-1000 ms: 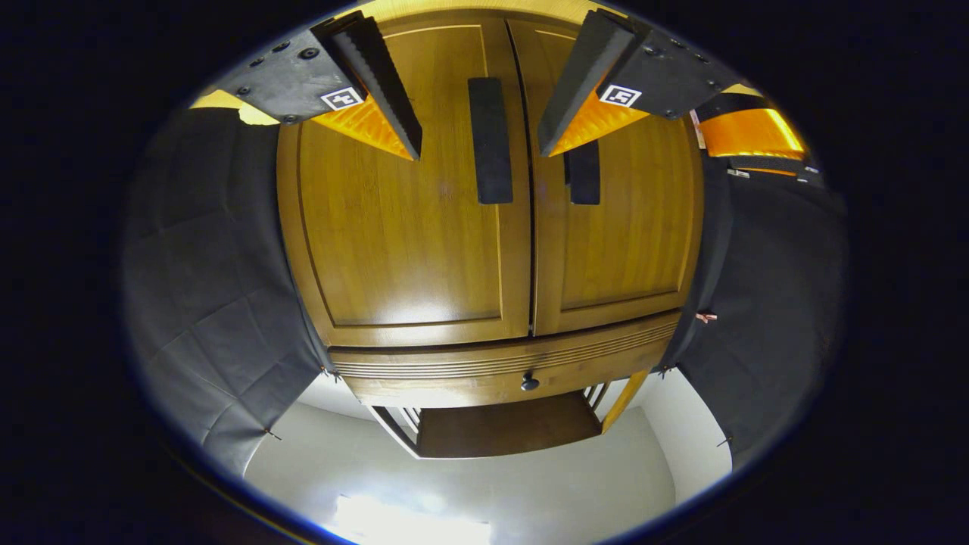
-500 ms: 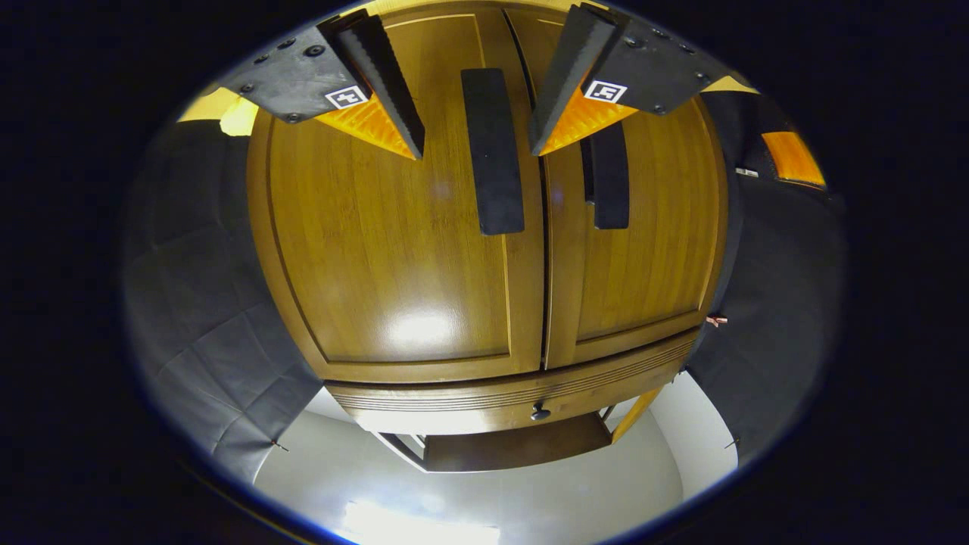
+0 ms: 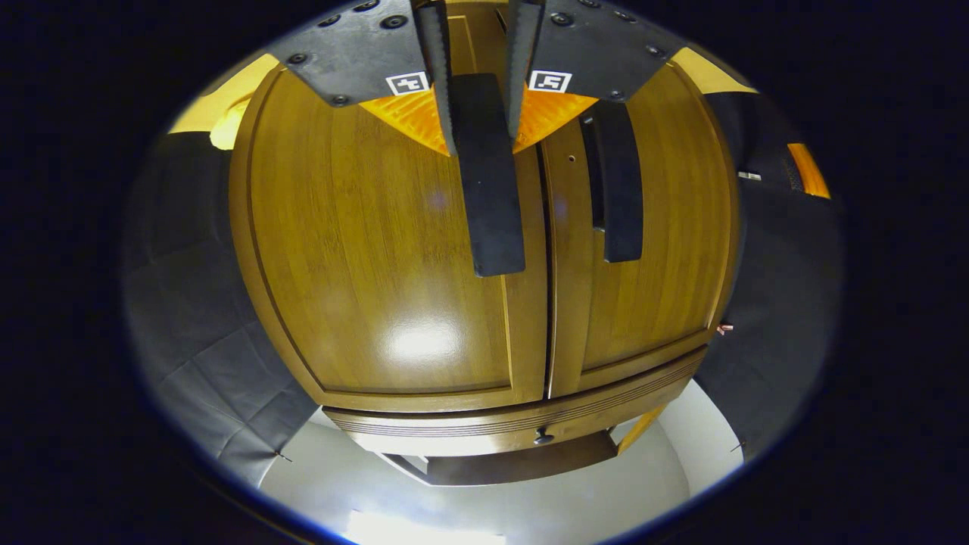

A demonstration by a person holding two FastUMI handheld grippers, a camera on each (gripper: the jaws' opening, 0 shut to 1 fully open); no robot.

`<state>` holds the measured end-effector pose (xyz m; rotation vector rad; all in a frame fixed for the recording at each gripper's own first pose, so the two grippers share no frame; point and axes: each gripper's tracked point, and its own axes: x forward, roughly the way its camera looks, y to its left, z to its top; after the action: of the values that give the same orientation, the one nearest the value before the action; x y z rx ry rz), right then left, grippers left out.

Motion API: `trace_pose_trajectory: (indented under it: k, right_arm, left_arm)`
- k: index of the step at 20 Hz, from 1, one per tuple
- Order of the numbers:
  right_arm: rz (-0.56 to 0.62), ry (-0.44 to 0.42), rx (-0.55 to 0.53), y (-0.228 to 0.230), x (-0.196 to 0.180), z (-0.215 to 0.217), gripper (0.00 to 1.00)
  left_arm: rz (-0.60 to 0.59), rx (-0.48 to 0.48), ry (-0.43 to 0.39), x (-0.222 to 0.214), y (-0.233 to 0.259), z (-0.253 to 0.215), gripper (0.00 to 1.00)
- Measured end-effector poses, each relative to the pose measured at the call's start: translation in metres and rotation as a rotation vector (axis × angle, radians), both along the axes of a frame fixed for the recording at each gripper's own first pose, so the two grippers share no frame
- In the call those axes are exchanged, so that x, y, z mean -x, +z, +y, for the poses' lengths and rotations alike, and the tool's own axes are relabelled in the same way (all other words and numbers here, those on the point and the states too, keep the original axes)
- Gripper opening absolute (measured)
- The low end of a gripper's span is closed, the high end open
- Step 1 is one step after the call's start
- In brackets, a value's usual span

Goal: Open the right door of the double-door shoe cabinet with the right hand, and open the left door with the left hand.

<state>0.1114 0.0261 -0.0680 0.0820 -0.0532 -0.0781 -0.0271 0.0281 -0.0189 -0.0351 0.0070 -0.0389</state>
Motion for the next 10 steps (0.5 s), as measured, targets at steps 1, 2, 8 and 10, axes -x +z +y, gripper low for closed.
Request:
trace_pose_trajectory:
  k: [1, 2, 8, 10]
  right_arm:
    - [0.007, 0.001, 0.006, -0.004, 0.0, 0.0, 0.28]
    - [0.009, 0.004, 0.007, -0.001, 0.0, 0.0, 0.23]
    - [0.055, 0.063, 0.02, 0.005, 0.026, 0.001, 0.23]
    - [0.07, 0.08, 0.023, 0.009, 0.038, 0.0, 0.23]
  left_arm:
    - [0.002, 0.0, 0.004, 0.0, -0.001, 0.001, 0.89]
    - [0.004, 0.002, 0.006, 0.0, -0.002, 0.001, 0.89]
    - [0.006, -0.001, 0.001, -0.001, -0.002, -0.007, 0.89]
    - [0.006, 0.006, -0.008, -0.002, -0.003, -0.012, 0.89]
